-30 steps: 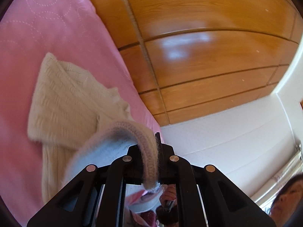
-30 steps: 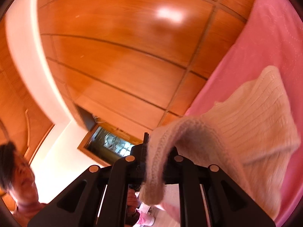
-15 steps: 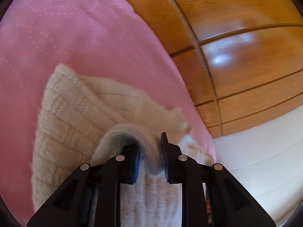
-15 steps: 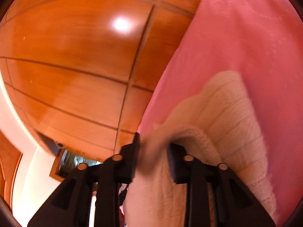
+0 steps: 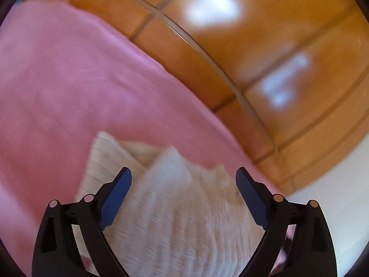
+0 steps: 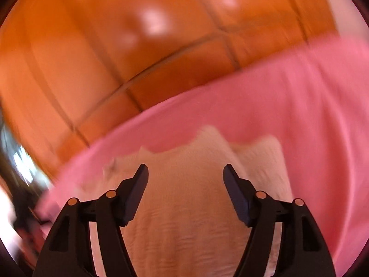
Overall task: Fold small clothes
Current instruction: 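Fold the hem up over the collar with both tools and release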
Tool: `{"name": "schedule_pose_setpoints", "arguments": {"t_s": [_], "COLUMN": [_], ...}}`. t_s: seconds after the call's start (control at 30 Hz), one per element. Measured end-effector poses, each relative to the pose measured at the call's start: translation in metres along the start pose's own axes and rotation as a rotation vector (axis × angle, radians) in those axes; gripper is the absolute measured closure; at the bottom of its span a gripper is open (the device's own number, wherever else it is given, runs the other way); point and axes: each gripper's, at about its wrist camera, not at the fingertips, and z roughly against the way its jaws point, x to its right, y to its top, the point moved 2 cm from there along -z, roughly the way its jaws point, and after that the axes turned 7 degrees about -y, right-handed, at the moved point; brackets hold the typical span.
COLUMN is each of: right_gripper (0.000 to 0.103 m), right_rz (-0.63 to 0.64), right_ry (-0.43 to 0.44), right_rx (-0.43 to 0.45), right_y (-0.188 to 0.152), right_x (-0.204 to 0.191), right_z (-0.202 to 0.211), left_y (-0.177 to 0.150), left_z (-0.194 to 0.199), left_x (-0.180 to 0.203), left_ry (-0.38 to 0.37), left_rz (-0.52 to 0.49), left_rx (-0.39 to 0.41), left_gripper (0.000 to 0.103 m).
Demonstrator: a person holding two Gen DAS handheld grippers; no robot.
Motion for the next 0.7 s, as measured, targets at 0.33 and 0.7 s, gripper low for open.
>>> {"name": "schedule_pose_setpoints", "arguments": {"t_s": [0.33, 0.7], "right_gripper": [0.061, 0.056], "right_rz": [0.195, 0.219], "right_ry": [-0.188, -0.235], "right_rx": [-0.219, -0.151], "right_y": [-0.009, -0.011], "right_x": [-0.013, -0.02], "right_z": [-0.069, -0.072], "left_y": [-0.046, -0.044], "left_z": [-0.105, -0.11], "left_x": [0.065, 0.05], "left_ry": [0.204, 0.187], "left_rz": [-0.405, -0.378], "left_rx": [-0.257, -0.208], "left_gripper": [0.013, 0.007]}}
